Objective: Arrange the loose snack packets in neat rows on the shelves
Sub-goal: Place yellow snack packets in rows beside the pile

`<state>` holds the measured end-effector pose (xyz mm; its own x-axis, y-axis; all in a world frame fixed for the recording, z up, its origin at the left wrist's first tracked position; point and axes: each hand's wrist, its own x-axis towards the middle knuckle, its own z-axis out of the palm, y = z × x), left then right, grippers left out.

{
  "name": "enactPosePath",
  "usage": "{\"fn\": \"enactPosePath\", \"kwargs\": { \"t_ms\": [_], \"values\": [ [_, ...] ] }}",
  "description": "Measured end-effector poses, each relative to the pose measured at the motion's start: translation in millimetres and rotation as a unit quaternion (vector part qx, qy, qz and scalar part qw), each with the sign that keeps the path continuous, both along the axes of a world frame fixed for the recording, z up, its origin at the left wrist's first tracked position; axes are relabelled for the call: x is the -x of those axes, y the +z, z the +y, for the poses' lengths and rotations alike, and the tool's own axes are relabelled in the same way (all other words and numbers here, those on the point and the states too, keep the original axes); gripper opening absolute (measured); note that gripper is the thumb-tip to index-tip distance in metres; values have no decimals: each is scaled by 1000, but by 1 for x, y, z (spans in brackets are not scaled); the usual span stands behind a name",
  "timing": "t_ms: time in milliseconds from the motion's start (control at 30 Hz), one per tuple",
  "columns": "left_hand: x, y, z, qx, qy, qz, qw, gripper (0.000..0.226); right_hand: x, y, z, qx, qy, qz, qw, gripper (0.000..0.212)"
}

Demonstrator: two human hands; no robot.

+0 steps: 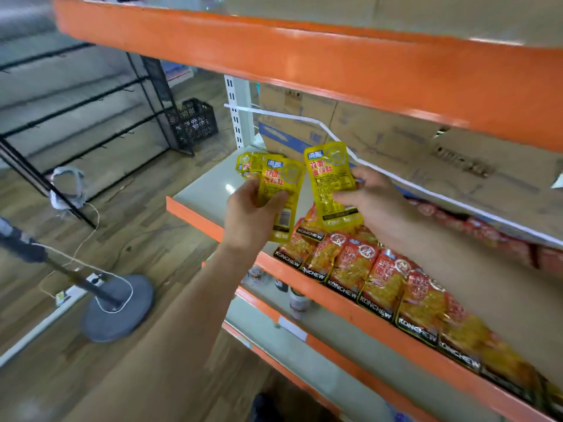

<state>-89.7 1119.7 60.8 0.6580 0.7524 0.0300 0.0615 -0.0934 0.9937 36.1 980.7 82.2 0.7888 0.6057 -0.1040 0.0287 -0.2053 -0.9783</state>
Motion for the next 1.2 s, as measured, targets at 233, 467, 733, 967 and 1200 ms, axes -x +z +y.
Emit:
{"fn": "enactPosePath", "kwargs": {
  "t_ms": [233, 467, 733, 967, 1200],
  "values": [
    [26, 18, -45, 48, 37, 41, 997, 6, 28, 6, -59, -49, 18, 23, 998, 38],
    [31, 34, -86, 127, -24, 20, 991, 35, 54, 20, -94, -109, 38, 42, 992, 46],
    [52, 51, -103, 215, -119, -43, 968, 33, 97, 29, -113, -111, -5, 86, 990, 61],
    [89, 51, -116, 155, -119, -26, 980, 31, 131, 38, -143, -198, -72, 214, 954, 19],
    [124, 52, -128, 124, -130, -69, 981, 24, 174, 46, -171, -248, -124, 184, 943, 19]
  ]
}}
